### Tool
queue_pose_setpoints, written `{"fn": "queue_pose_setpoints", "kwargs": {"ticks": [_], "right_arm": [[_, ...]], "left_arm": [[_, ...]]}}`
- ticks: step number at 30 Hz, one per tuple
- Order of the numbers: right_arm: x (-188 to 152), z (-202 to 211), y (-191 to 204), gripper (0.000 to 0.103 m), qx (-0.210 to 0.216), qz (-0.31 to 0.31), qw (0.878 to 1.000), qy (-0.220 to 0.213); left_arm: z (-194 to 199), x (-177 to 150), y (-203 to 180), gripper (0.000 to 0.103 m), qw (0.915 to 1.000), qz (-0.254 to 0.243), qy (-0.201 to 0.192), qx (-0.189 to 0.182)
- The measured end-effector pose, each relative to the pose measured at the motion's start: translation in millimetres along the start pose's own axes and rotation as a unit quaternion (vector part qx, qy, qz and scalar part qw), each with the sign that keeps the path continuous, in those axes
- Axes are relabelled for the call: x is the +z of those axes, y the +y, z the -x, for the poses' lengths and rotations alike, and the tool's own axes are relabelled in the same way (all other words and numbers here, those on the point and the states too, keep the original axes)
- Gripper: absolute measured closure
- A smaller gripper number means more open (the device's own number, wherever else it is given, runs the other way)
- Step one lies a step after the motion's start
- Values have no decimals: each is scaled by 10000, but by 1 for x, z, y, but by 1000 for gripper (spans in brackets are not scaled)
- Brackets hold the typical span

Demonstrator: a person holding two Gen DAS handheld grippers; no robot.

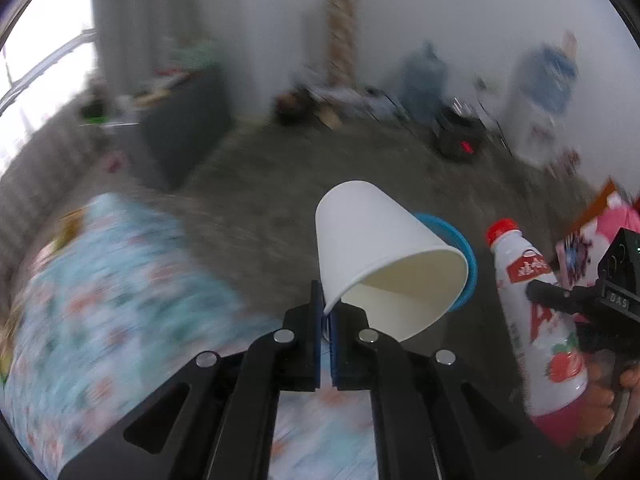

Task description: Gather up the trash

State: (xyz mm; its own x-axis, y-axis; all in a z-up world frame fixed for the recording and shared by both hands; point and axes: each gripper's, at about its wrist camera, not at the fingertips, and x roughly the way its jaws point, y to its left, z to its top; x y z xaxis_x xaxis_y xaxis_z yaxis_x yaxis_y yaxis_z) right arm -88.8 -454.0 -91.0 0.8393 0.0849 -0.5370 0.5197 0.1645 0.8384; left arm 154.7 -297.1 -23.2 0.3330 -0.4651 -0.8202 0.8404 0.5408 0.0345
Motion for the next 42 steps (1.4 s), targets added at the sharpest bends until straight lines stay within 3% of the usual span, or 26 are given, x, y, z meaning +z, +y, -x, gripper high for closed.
{"fn": "queue_pose_setpoints", "kwargs": {"ticks": [4,8,9,10,11,12,14,17,22,26,31,35,37,42], "right_arm": [[27,-14,-45,43,-347,-617,9971,-293],[58,-32,-68,41,-510,-968,9928,-485],[69,-40,-72,41,-575,-1060,9909,-604],[78,-45,-77,34,-648,-1117,9890,-717],[88,-52,-82,22,-709,-1125,9877,-822],[99,-63,-90,20,-823,-1106,9861,-925],[109,-84,-108,20,-1141,-1196,9818,-939],[103,-101,-132,21,-1468,-1436,9759,-743],[78,-82,-140,21,-1271,-1413,9773,-940],[69,-65,-124,21,-1210,-1266,9780,-1136],[56,-46,-54,21,-1110,-285,9841,-1355],[28,-31,23,21,-979,843,9818,-1396],[5,-27,67,19,-947,1641,9728,-1333],[-71,-20,151,11,-903,3528,9242,-1151]], "left_arm": [[-71,31,-50,100,9976,-394,505,-245],[-121,59,-81,99,9956,-499,678,-406],[-137,67,-89,89,9945,-497,753,-539],[-145,68,-93,58,9934,-483,832,-618],[-157,70,-96,42,9921,-465,966,-654],[-167,70,-98,33,9924,-425,1027,-533],[-174,66,-98,33,9933,-309,1015,-466],[-171,61,-93,33,9917,-72,1110,-647],[-142,57,-73,30,9944,111,871,-594],[-106,57,-65,30,9957,136,642,-651],[-22,40,-38,21,9967,308,37,-746],[47,10,-8,11,9959,489,-375,-666],[79,-7,6,5,9954,552,-594,-506],[158,-66,46,5,9860,1138,-1202,212]]}}
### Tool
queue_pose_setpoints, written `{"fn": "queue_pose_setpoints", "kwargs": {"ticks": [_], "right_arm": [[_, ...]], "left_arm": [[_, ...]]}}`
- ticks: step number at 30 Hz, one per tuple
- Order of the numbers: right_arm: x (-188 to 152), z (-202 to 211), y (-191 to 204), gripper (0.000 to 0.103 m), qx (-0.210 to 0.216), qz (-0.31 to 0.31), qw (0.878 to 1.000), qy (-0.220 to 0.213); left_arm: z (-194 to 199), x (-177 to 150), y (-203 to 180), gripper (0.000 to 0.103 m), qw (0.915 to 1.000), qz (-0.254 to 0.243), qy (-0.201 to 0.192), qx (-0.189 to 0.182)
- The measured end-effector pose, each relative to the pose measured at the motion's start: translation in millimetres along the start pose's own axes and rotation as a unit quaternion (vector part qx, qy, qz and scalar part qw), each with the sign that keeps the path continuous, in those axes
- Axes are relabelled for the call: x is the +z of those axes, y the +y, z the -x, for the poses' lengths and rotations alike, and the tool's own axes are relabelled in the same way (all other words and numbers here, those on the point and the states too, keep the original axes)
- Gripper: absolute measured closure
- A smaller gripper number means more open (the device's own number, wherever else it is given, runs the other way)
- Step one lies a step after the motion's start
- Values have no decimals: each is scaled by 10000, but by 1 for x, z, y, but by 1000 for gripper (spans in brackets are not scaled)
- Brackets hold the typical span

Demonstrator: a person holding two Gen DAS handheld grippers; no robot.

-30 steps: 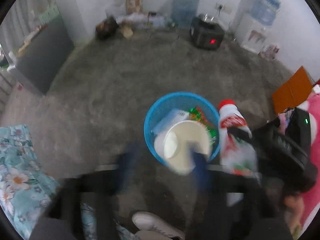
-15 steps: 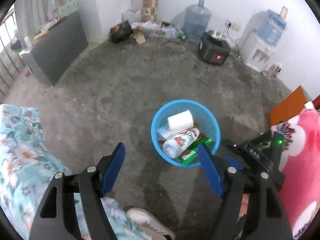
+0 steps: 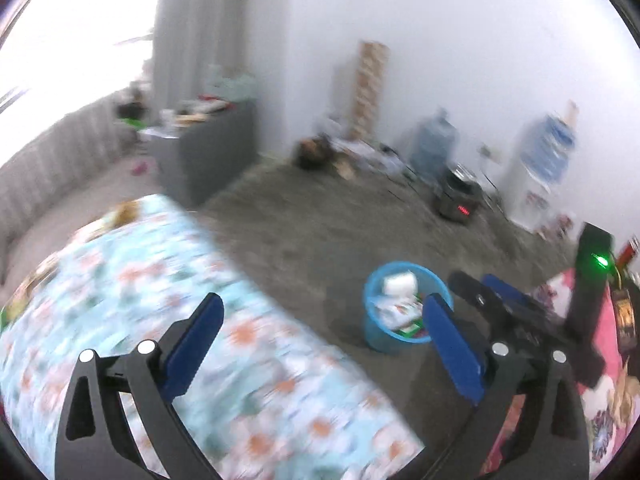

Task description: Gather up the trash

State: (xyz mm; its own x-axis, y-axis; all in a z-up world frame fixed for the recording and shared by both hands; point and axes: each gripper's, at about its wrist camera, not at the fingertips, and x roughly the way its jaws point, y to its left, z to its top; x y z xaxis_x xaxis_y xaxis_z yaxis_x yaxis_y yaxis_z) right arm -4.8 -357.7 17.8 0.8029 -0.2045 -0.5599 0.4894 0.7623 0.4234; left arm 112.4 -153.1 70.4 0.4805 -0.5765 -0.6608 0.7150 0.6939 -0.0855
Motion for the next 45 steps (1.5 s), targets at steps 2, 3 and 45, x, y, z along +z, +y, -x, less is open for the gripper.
{"fn": "queue_pose_setpoints", "kwargs": {"ticks": [2,3,45], "right_arm": [[-6,14,32,8,20,481,9988,-76],[-12,21,49,8,23,754,9970,-141],[-165,61,142,8,-629,3072,9427,1142]], "left_arm": [[26,-14,23,5,9988,412,-179,210],[44,-28,38,5,9955,772,-275,484],[113,-205,67,6,9271,1977,744,3096]]}}
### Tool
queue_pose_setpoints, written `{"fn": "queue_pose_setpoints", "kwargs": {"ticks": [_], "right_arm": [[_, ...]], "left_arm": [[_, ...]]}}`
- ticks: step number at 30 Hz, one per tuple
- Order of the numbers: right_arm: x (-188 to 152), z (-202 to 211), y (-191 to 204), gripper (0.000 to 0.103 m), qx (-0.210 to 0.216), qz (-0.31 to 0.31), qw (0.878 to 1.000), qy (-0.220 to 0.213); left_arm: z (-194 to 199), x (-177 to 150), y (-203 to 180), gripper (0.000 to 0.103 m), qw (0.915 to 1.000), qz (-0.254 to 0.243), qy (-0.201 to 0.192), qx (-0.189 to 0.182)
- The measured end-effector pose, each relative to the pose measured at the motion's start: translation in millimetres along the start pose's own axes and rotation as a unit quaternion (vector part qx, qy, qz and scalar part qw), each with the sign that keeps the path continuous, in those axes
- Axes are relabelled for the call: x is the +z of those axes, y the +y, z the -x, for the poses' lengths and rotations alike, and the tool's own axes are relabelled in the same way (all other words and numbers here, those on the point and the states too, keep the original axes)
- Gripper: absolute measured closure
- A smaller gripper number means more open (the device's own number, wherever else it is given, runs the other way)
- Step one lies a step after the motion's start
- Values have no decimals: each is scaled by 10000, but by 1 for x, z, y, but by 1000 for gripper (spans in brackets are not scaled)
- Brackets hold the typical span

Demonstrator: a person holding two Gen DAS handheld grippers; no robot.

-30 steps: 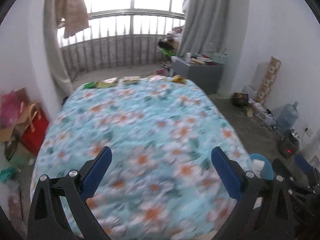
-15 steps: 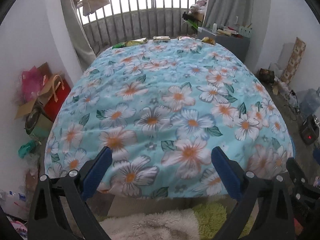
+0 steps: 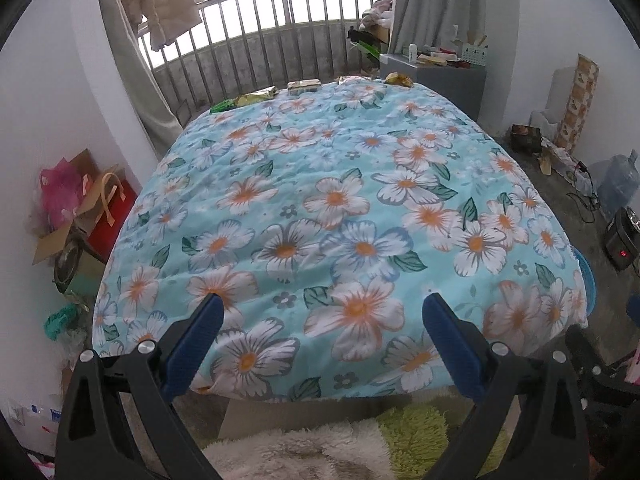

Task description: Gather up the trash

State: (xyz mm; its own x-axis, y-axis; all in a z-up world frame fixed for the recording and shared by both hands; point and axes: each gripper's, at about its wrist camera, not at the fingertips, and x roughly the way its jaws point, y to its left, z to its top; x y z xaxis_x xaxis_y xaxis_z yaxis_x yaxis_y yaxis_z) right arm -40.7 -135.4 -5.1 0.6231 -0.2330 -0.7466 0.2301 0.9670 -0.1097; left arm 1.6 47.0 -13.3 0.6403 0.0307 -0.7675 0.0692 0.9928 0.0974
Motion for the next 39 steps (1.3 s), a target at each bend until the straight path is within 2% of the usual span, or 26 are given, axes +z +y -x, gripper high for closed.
{"fn": "queue_pose_setpoints", "kwargs": {"ticks": [9,26,39], "right_arm": [[-7,1,-13,8,-117,-96,9999,71],[-9,6,-25,8,-250,-172,9995,44],[-7,8,-28,8,-286,-172,9994,9]], "left_arm": [[1,1,-14,6,9997,-214,-28,-65],[5,2,-21,6,9995,-222,-16,-234],[8,3,-27,6,9981,-196,21,-579]]}}
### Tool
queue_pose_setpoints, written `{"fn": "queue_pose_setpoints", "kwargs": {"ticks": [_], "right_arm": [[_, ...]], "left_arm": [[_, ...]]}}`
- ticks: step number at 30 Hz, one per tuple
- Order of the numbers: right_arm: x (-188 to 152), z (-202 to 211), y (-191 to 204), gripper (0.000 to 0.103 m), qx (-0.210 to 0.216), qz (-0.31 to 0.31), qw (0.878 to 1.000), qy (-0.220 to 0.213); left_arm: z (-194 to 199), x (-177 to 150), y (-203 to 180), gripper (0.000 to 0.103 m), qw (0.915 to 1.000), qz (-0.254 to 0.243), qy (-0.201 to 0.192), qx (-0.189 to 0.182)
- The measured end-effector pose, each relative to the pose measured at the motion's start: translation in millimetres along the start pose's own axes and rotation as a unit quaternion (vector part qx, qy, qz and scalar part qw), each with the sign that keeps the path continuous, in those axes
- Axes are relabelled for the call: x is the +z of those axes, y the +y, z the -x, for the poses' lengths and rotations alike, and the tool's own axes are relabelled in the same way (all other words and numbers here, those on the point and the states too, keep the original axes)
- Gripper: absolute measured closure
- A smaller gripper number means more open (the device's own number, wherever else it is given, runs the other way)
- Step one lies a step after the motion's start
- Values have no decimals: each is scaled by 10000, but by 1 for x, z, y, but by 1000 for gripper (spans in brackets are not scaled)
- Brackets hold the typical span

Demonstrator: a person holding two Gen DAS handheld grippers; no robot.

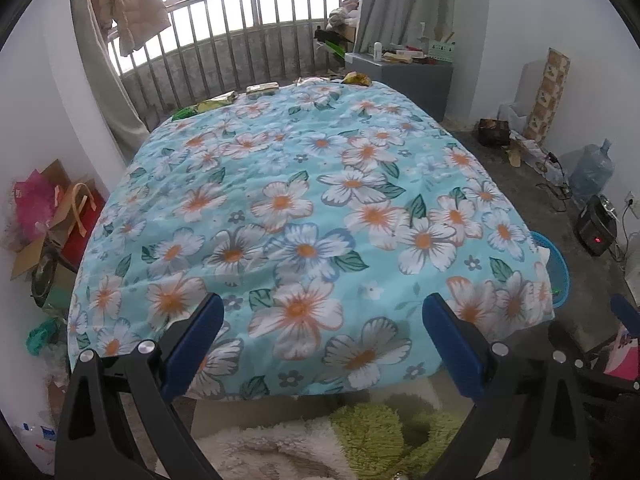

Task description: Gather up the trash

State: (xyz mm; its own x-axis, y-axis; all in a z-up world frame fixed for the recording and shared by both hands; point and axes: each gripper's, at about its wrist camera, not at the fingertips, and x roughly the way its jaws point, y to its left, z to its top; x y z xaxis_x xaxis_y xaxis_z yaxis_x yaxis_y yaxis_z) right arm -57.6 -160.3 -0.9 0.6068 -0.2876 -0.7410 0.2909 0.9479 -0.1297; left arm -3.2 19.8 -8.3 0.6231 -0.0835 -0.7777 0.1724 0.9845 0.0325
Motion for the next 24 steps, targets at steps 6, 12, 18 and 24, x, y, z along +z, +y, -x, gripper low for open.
{"fn": "queue_pose_setpoints", "kwargs": {"ticks": [6,12,18,24], "right_arm": [[2,1,-2,8,-29,-1,10000,-8],[3,2,-5,8,-45,-40,10000,-1],[3,2,-6,8,-112,-19,9999,6],[4,2,-8,8,-111,-59,9999,10]], "left_arm": [[2,1,-6,6,9999,-58,-38,-144],[4,1,-11,6,9996,-139,-58,-218],[4,2,-12,5,9997,-130,-55,-210],[4,2,-11,6,9998,-114,-31,-187]]}}
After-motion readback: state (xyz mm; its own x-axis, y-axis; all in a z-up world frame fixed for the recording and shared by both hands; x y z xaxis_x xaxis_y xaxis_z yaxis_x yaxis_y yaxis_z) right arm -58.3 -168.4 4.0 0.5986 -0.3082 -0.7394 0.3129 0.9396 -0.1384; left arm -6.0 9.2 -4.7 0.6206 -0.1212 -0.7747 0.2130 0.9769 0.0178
